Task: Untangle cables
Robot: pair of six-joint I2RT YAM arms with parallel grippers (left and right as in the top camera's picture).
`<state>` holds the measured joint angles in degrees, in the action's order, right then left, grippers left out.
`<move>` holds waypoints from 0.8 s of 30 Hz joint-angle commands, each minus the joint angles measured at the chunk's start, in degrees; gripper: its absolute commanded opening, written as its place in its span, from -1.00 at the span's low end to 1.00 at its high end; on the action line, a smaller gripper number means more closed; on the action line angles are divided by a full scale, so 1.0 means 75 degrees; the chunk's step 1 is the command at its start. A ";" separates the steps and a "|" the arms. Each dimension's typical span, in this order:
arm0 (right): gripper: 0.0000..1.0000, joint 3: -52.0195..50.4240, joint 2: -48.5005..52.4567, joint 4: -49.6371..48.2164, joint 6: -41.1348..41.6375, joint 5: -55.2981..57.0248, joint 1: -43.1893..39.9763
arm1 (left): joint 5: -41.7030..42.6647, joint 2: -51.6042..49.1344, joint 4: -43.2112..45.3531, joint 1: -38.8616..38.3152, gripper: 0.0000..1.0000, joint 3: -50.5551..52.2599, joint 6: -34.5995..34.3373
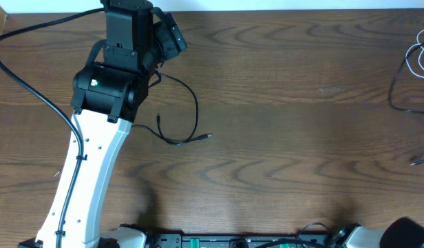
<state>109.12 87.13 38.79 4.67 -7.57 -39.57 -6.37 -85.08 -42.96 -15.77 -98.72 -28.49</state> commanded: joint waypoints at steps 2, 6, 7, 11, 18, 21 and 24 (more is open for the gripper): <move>-0.99 0.1285 0.1049 0.0580 -0.0912 0.0577 -0.0026 | -0.0073 -0.0087 0.0079 0.0029 0.65 -0.0032 0.0041; -0.98 0.2212 0.2270 0.1542 -0.1285 0.0816 -0.0026 | -0.0070 -0.0087 0.0079 0.0029 0.65 -0.0032 0.0041; -0.98 0.2308 0.2532 0.1664 -0.1300 0.0822 -0.0026 | -0.0073 -0.0087 0.0079 0.0029 0.65 -0.0032 0.0041; -0.98 0.2334 0.3558 0.1781 -0.1381 0.0912 -0.0026 | -0.0073 -0.0087 0.0079 0.0029 0.65 -0.0032 0.0041; -0.74 0.2334 0.4838 0.2145 -0.1029 0.0935 -0.0026 | -0.0073 -0.0087 0.0079 0.0029 0.66 -0.0032 0.0041; 0.03 0.2334 0.5021 0.2503 -0.0909 0.0941 -0.0041 | -0.0073 -0.0087 0.0082 0.0029 0.65 -0.0032 0.0041; 0.65 0.2334 0.5007 0.2783 -0.0574 0.1183 -0.0073 | -0.0073 -0.0087 0.0085 0.0029 0.66 -0.0032 0.0041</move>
<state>125.82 125.80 58.92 -2.11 -0.73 -39.64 -6.37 -85.08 -42.39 -15.77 -98.72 -28.49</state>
